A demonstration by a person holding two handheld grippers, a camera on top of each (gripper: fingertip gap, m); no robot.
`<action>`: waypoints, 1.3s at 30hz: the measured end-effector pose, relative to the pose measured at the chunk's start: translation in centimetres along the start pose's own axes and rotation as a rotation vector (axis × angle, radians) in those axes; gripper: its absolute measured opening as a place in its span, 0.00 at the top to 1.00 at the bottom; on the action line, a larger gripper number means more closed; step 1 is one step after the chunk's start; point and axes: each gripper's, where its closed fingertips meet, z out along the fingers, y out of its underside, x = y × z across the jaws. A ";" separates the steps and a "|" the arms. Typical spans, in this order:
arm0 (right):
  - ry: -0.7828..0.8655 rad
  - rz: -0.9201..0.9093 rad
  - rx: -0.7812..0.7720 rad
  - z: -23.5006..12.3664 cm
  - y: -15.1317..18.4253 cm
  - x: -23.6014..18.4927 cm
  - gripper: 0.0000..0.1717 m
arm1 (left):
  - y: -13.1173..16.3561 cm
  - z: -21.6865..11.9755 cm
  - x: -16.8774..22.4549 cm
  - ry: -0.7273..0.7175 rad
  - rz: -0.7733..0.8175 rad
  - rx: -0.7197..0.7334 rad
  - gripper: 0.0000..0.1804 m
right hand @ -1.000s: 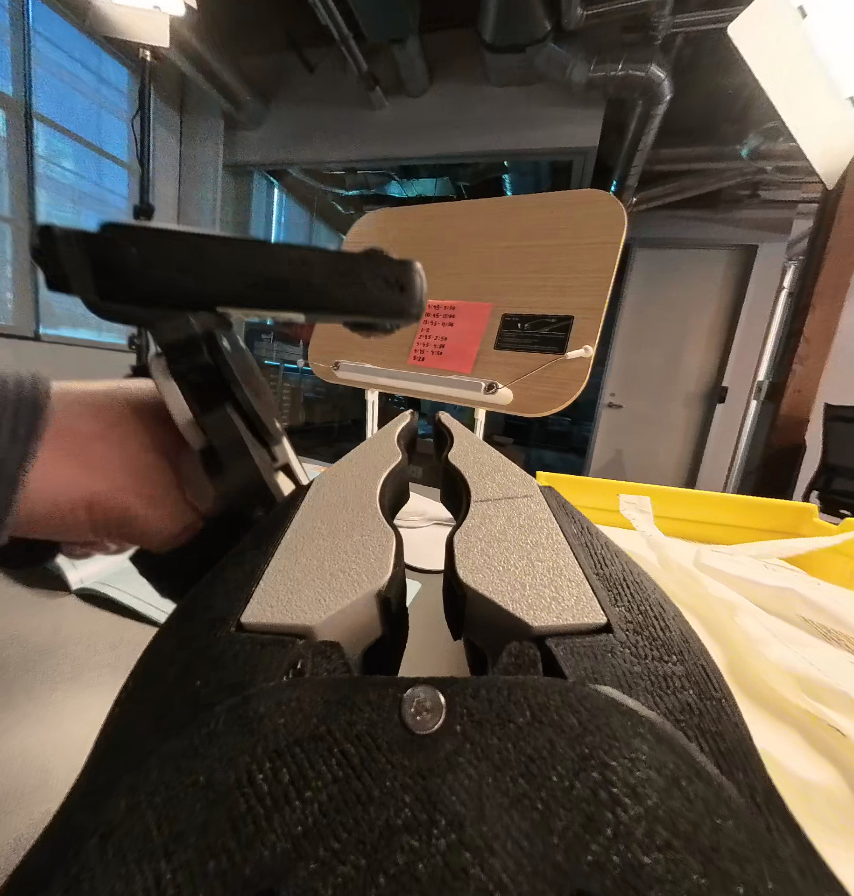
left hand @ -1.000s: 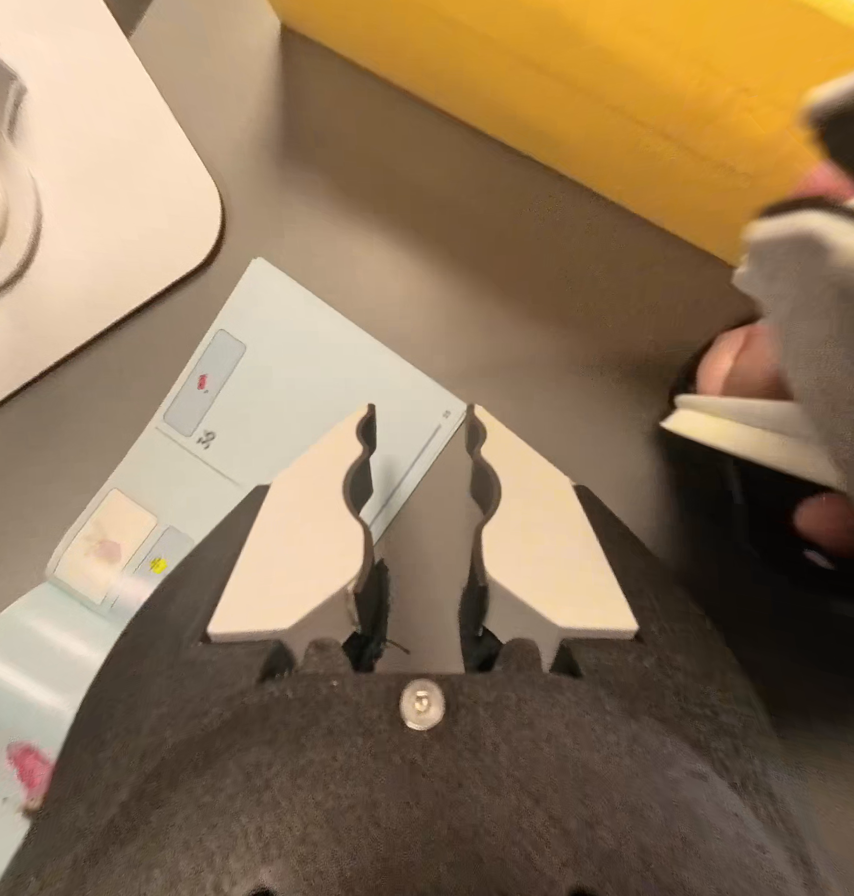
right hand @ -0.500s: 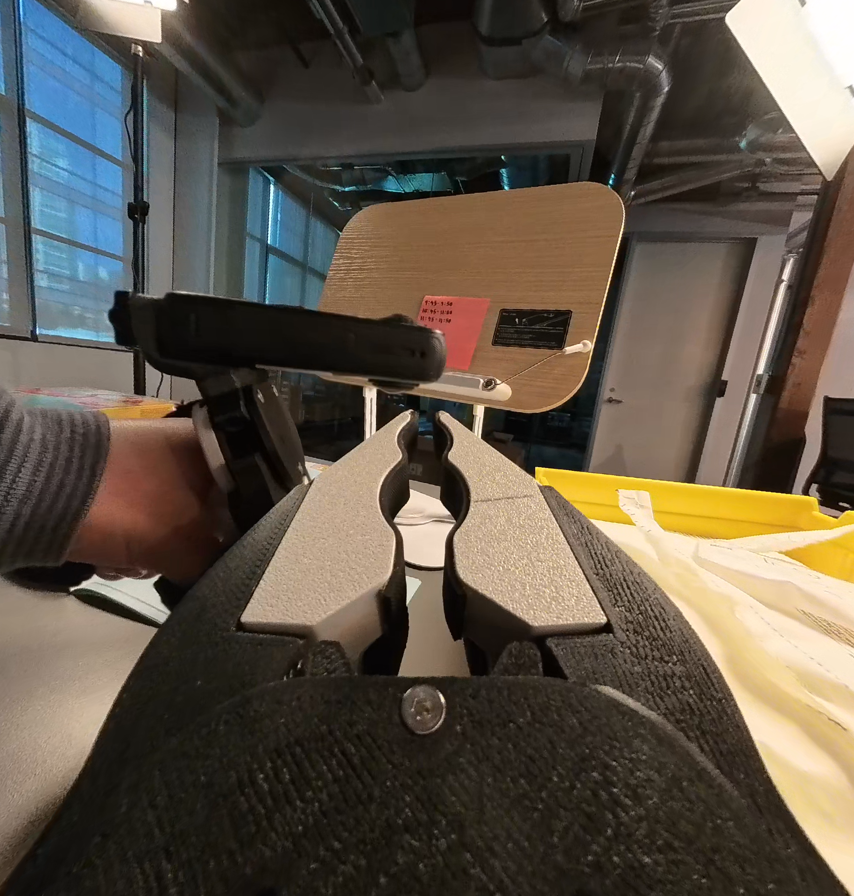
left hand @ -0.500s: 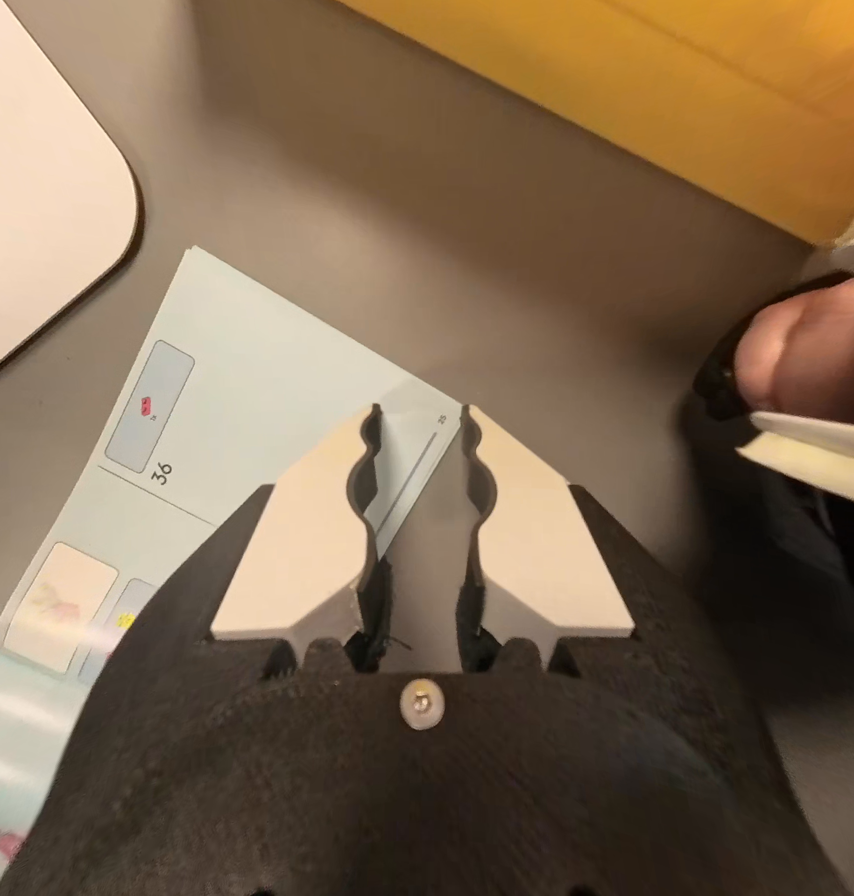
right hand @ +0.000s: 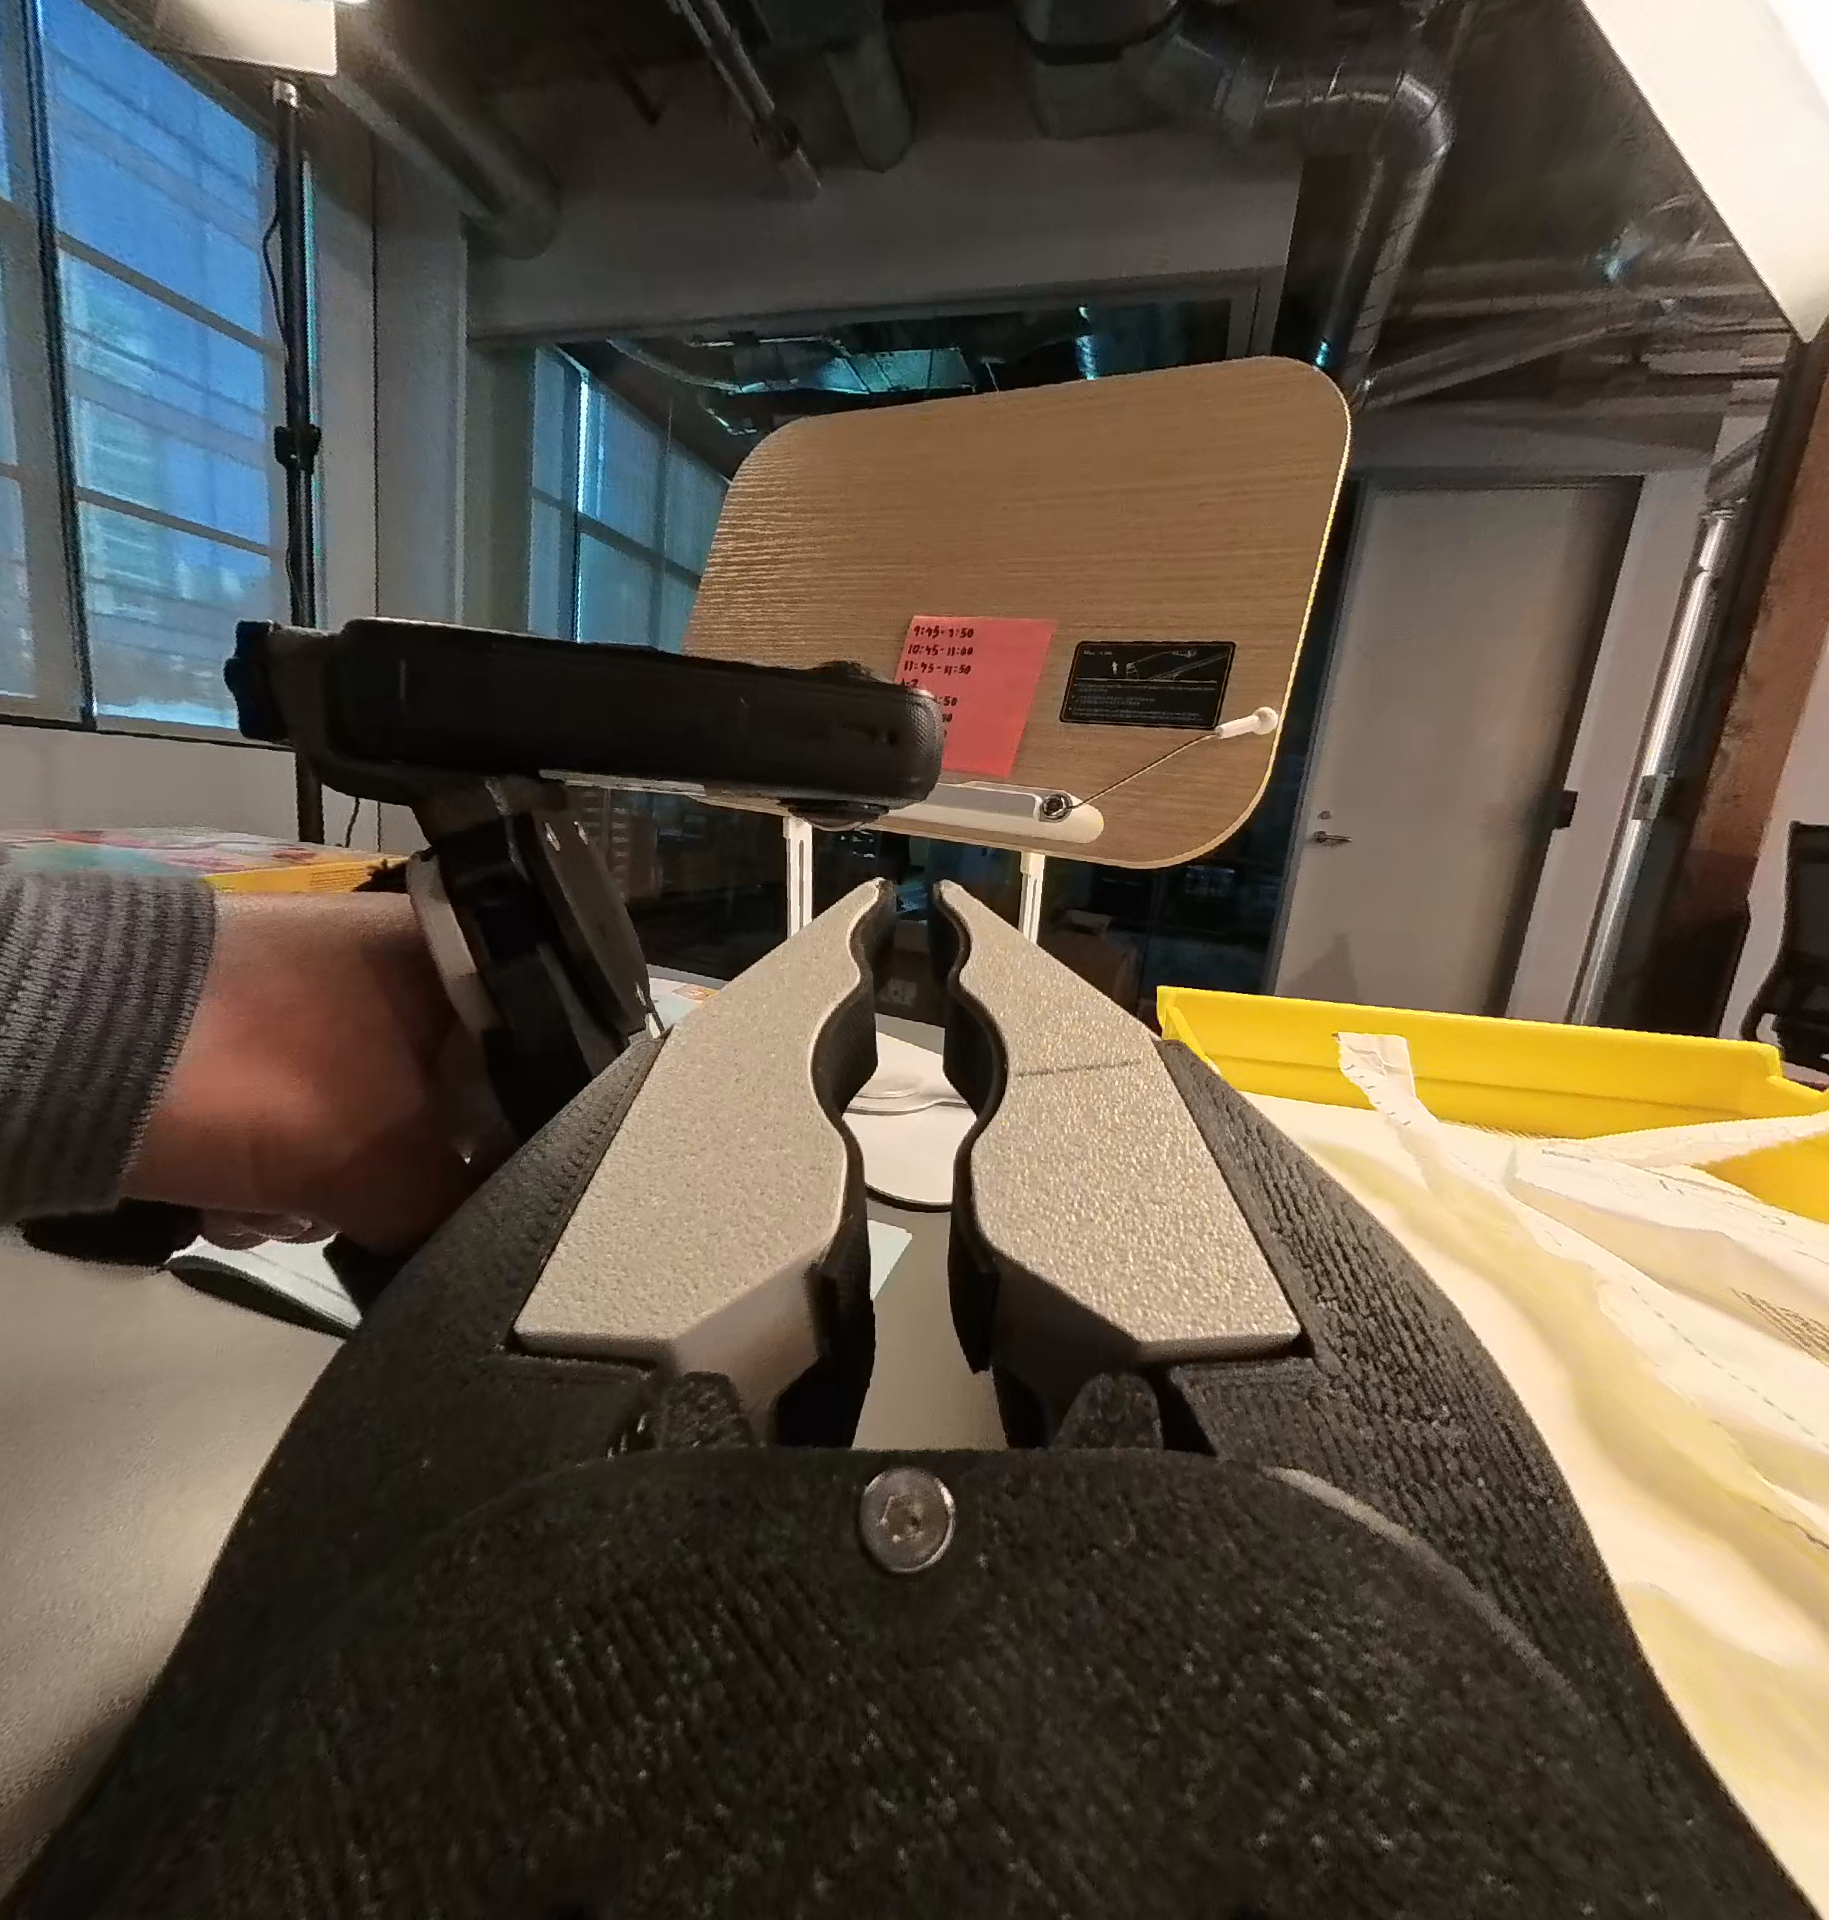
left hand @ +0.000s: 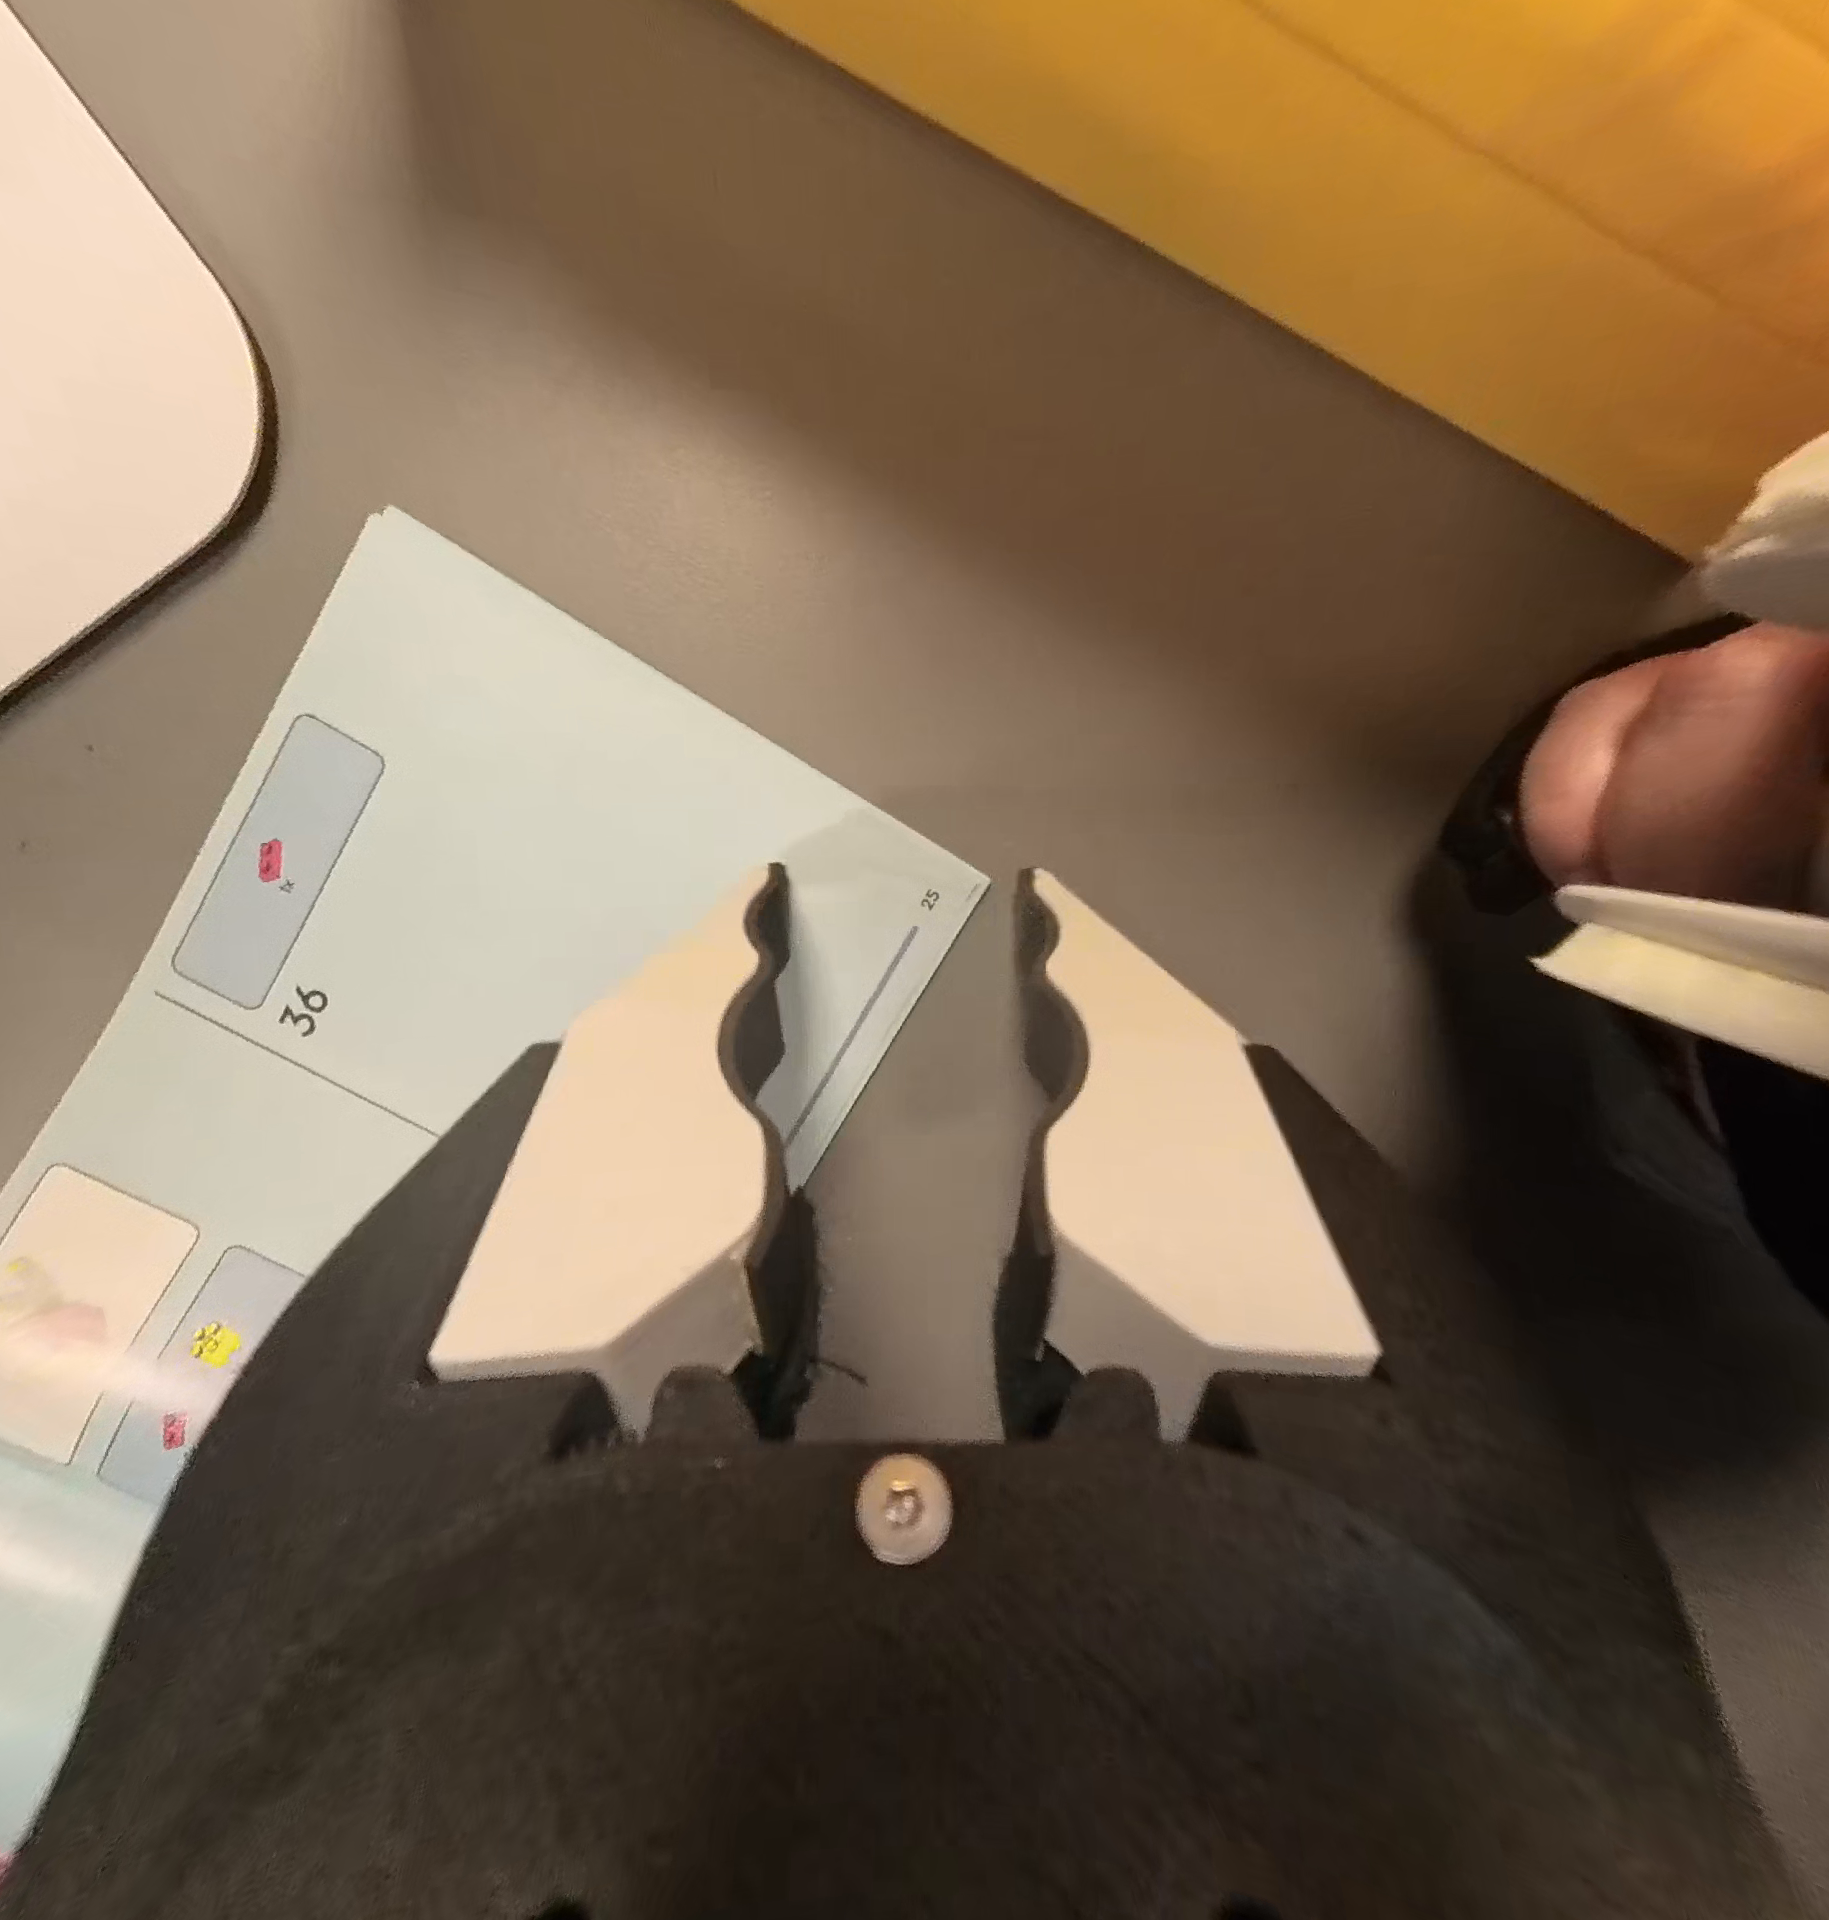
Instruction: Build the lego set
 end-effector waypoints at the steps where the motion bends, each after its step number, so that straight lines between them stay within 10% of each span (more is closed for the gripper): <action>1: -0.001 0.000 0.000 0.0 0.0 0.0 0.98 | 0.0 0.0 -0.2 -0.010 -0.001 -0.001 0.79; 7: -0.004 0.002 -0.005 0.0 0.1 -0.1 0.98 | 0.3 -0.1 -0.6 -0.013 -0.005 -0.012 0.89; 13: -0.005 0.006 -0.007 0.1 0.2 0.0 0.98 | 0.4 -0.1 -0.1 -0.018 0.042 -0.005 0.72; 22: -0.007 0.009 -0.010 0.1 0.2 -0.1 0.98 | 0.5 -0.1 0.9 -0.019 0.165 0.060 1.00; 39: -0.026 0.027 -0.031 0.2 0.5 -0.3 0.98 | 1.2 -3.6 -5.3 -0.239 -0.023 0.057 1.00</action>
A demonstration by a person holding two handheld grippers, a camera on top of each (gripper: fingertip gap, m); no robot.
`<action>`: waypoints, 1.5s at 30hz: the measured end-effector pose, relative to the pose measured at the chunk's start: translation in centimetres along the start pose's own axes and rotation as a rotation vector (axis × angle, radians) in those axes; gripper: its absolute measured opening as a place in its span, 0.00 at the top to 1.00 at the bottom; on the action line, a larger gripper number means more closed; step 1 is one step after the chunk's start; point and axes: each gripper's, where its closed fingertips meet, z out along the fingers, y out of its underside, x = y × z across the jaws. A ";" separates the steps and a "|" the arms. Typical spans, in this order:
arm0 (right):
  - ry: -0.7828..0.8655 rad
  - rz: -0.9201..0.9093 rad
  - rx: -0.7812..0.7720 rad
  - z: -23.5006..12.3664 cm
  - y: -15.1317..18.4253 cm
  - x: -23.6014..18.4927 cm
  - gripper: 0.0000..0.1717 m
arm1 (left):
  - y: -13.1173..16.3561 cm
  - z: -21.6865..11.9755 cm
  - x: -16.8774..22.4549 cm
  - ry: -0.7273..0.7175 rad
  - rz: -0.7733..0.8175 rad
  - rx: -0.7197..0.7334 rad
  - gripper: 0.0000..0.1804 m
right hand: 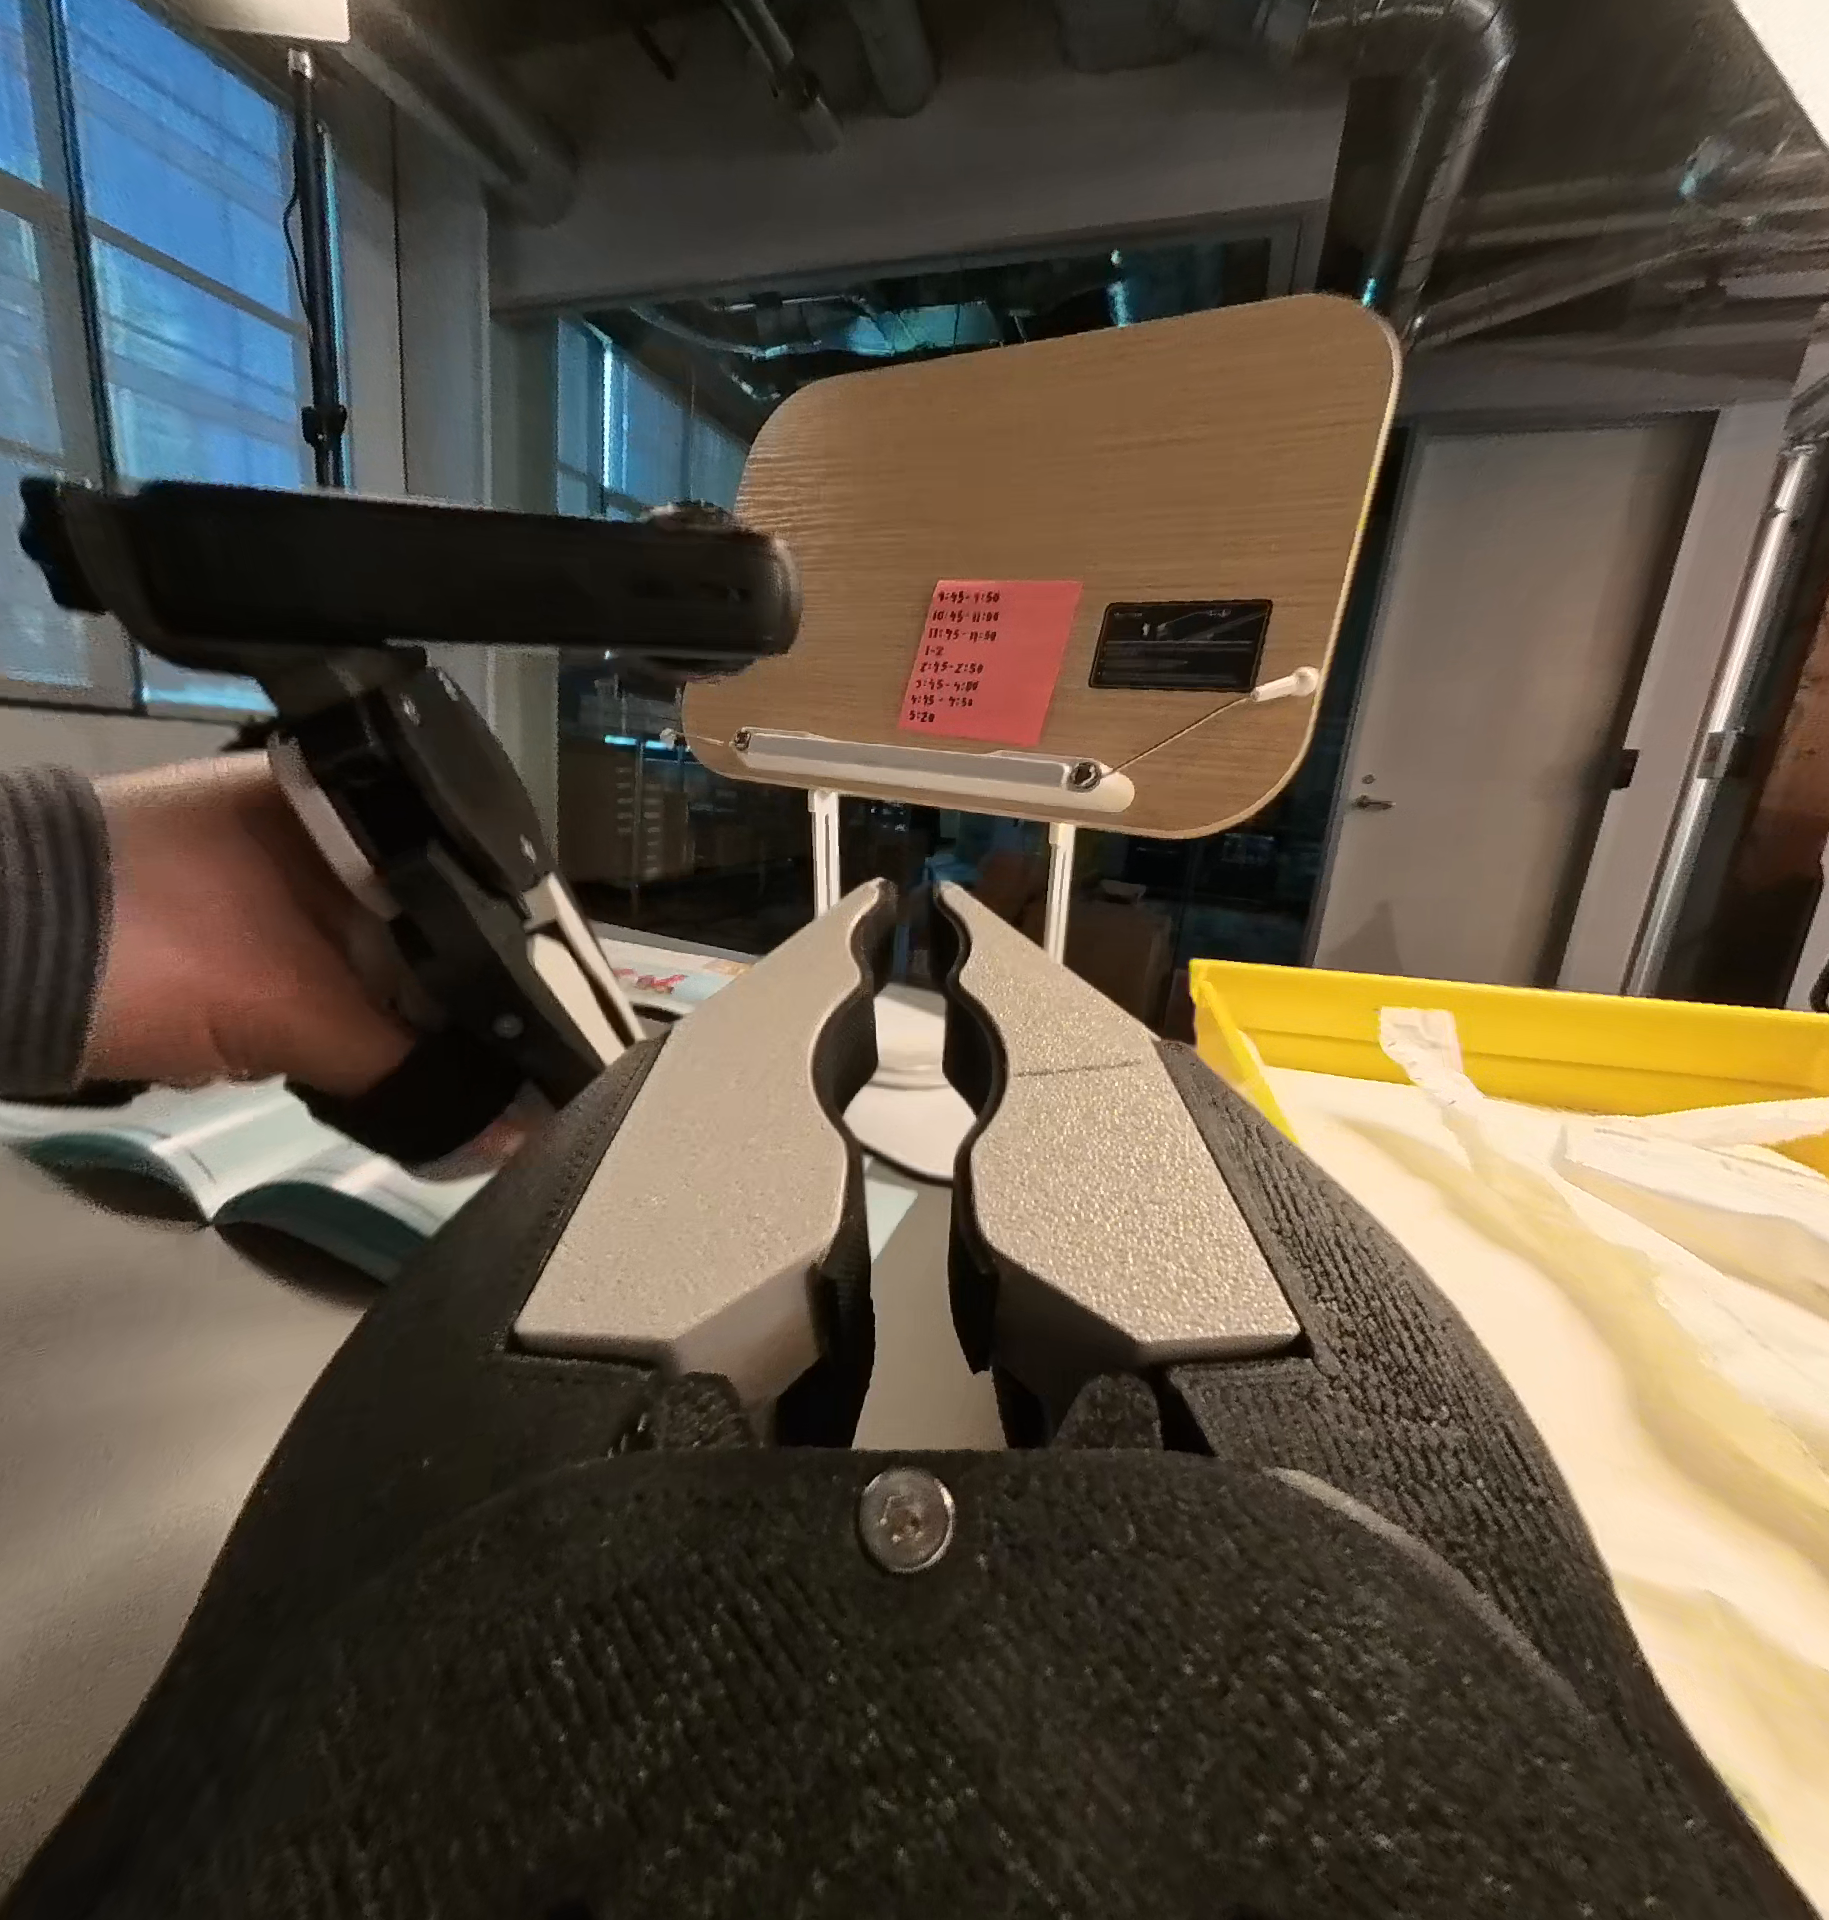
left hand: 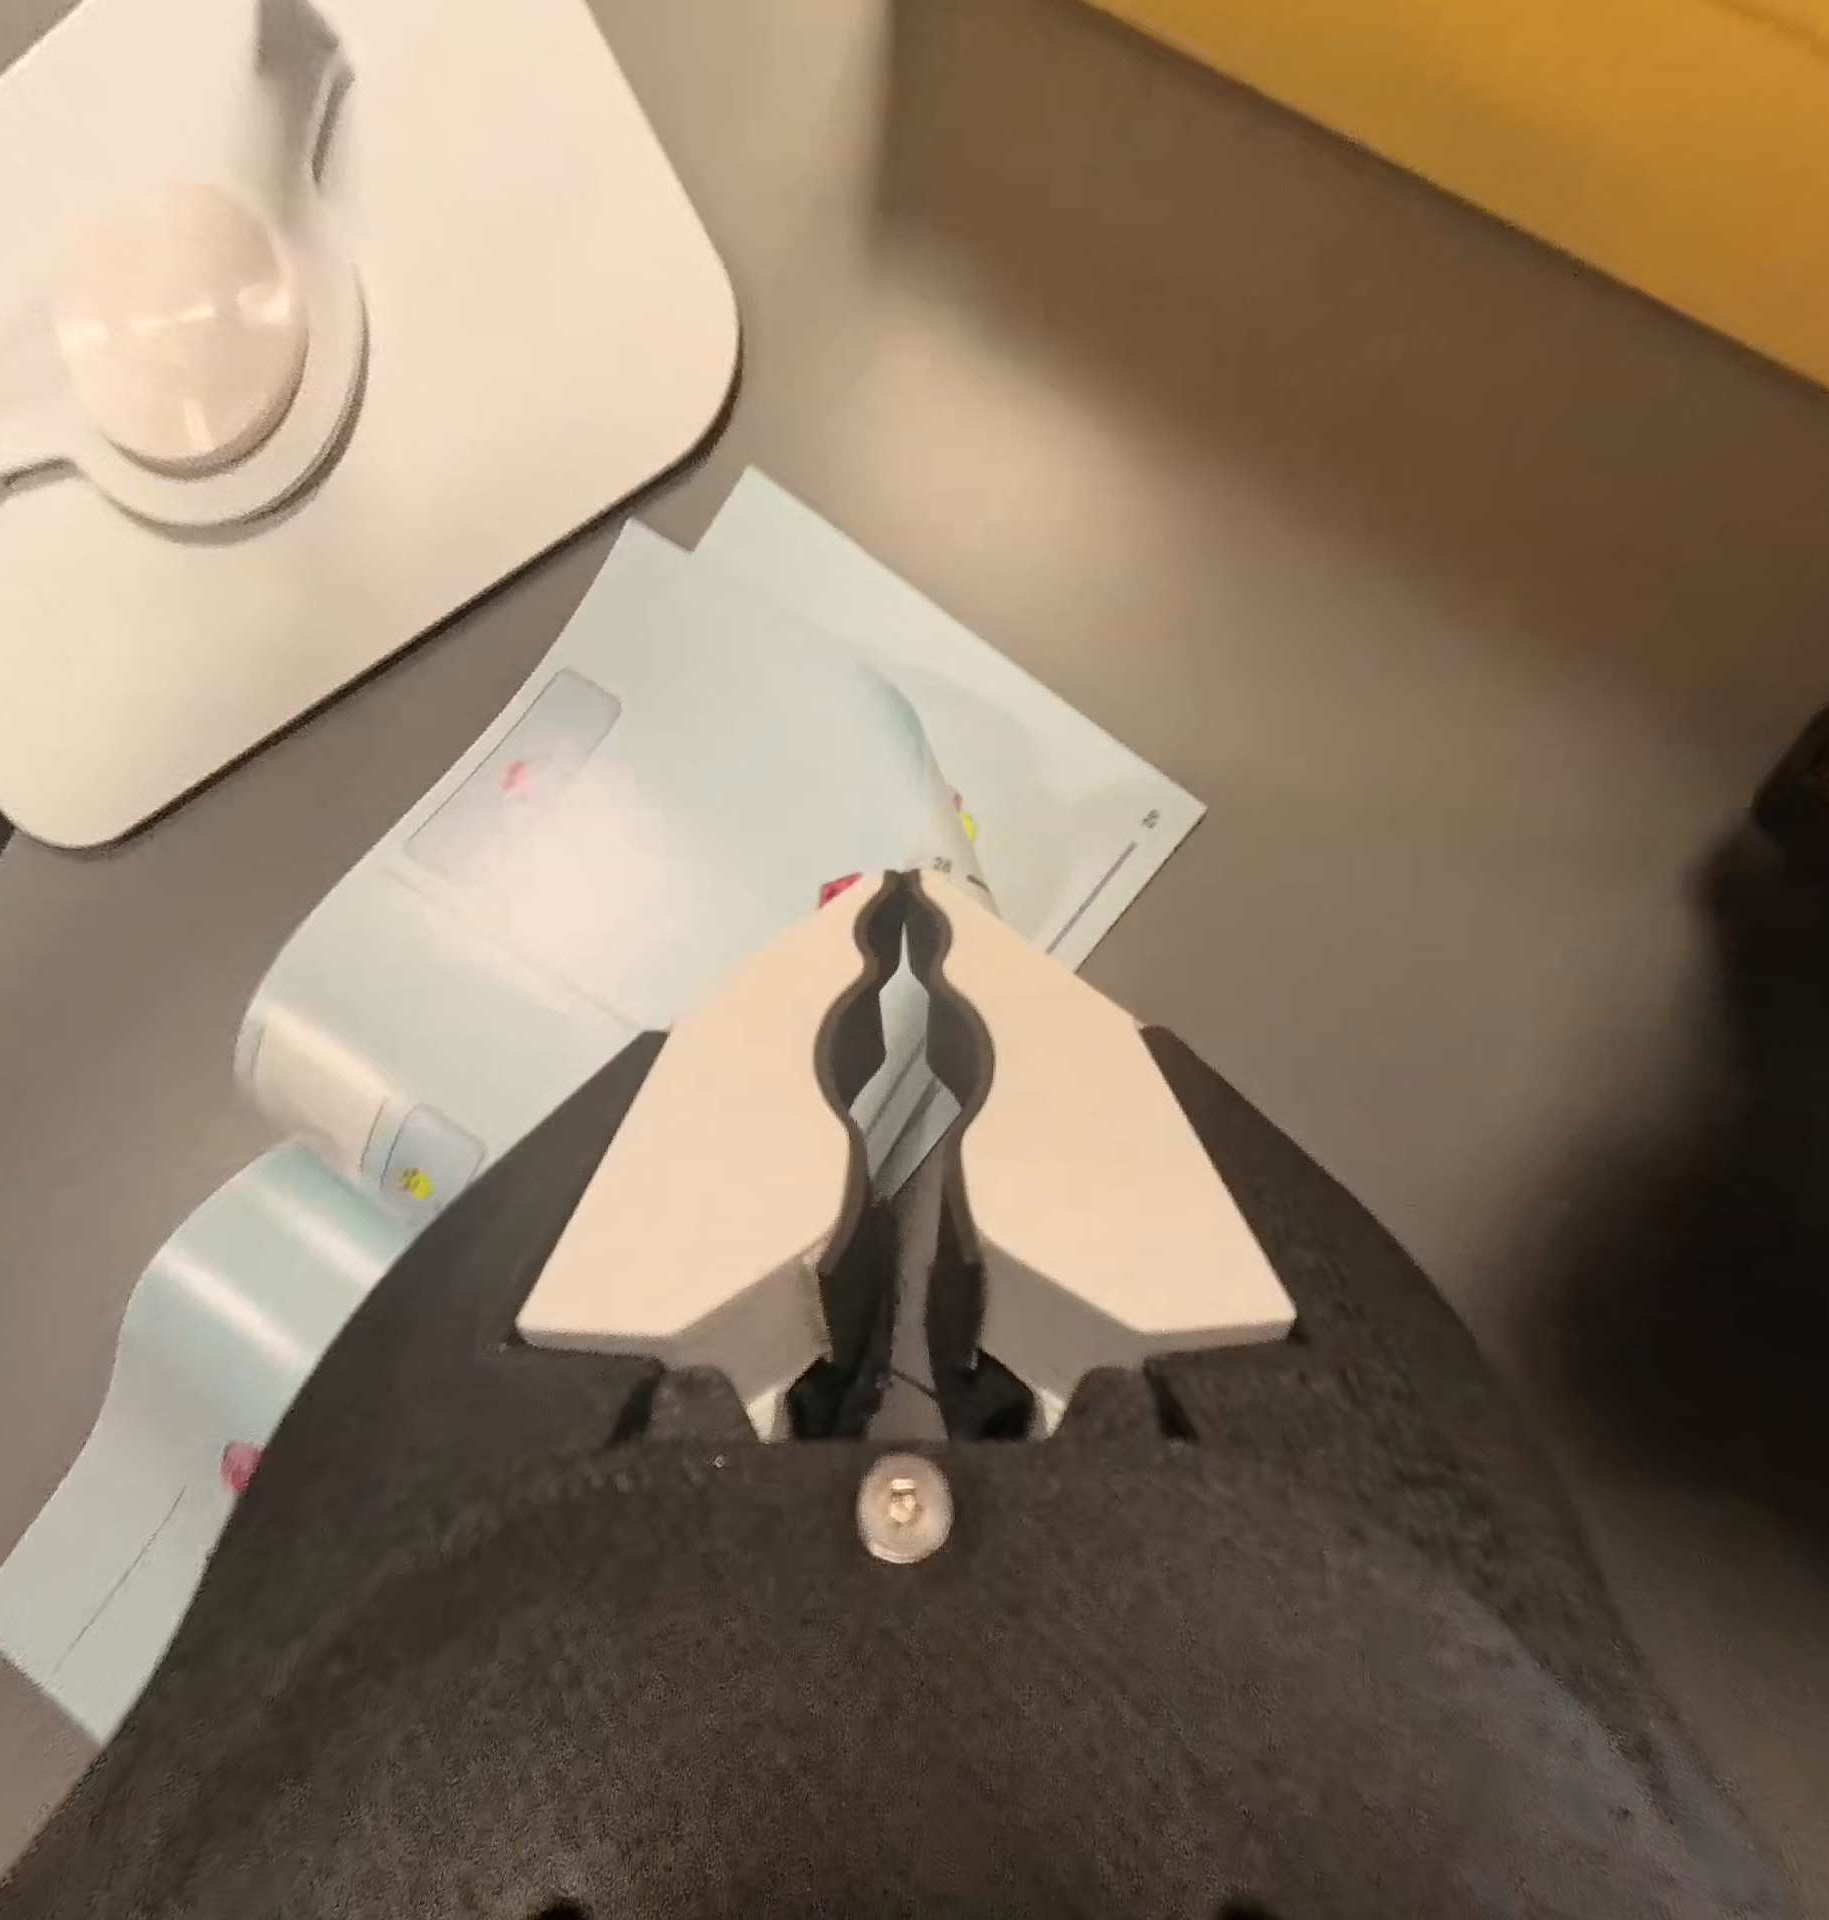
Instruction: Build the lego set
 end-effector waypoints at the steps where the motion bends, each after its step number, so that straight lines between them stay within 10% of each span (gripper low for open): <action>1: -0.012 0.001 -0.026 0.1 0.4 -0.2 0.99 | 0.2 -0.3 -0.3 -0.002 -0.018 -0.008 1.00; 12: -0.340 -0.096 -0.876 1.6 13.3 -7.2 1.00 | -0.3 -7.3 -2.8 0.159 -0.177 0.199 1.00; 24: -0.351 0.333 -0.828 4.4 12.9 -7.2 1.00 | -2.4 -8.9 -3.0 0.597 -0.367 0.284 0.94; 33: -0.346 0.280 -0.764 4.5 12.0 -7.2 1.00 | -3.9 -4.0 -1.6 0.817 -0.577 0.165 0.65; 45: -0.361 0.245 -0.745 4.5 11.7 -7.5 1.00 | -3.4 -3.6 -1.1 0.834 -0.576 0.126 0.93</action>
